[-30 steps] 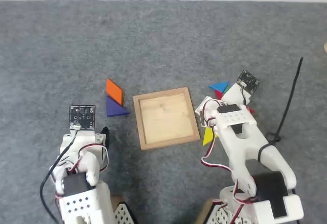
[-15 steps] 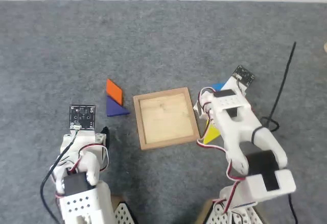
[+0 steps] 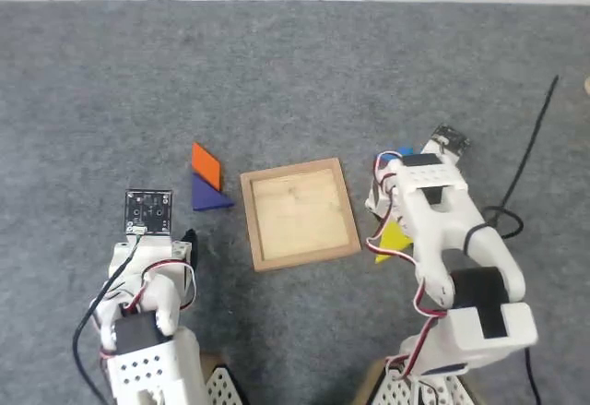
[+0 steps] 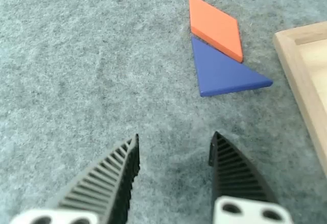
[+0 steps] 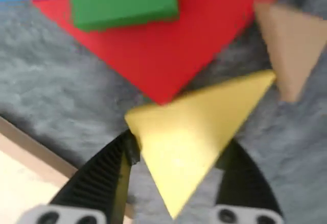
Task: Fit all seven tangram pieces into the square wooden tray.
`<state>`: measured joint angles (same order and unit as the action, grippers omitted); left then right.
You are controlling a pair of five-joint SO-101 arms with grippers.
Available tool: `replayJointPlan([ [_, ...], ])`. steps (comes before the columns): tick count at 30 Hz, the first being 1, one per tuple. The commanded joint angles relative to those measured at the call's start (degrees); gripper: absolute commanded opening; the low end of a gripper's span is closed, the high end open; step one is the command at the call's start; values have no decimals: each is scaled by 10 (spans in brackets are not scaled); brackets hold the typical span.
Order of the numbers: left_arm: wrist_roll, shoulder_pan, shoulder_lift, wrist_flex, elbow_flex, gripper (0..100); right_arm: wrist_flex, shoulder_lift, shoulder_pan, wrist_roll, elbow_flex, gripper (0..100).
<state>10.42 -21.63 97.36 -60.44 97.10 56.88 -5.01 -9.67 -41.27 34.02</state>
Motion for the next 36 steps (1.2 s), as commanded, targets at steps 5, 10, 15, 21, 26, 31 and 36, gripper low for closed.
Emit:
replayJointPlan([
  [5,4,1,6,-2,-3,218,22,0,56,80,-15,8],
  [10,4,1,6,-2,-3,218,30,0,111,198,-25,8],
  [15,4,1,6,-2,-3,218,118,0,116,375,-76,9],
  [21,4,1,6,-2,-3,218,250,0,116,504,-161,8],
  [26,4,1,6,-2,-3,218,239,-5,112,439,-236,9],
  [31,4,1,6,-2,-3,218,184,-7,91,296,-248,10],
  [36,4,1,6,-2,-3,218,137,-36,86,107,-248,132],
])
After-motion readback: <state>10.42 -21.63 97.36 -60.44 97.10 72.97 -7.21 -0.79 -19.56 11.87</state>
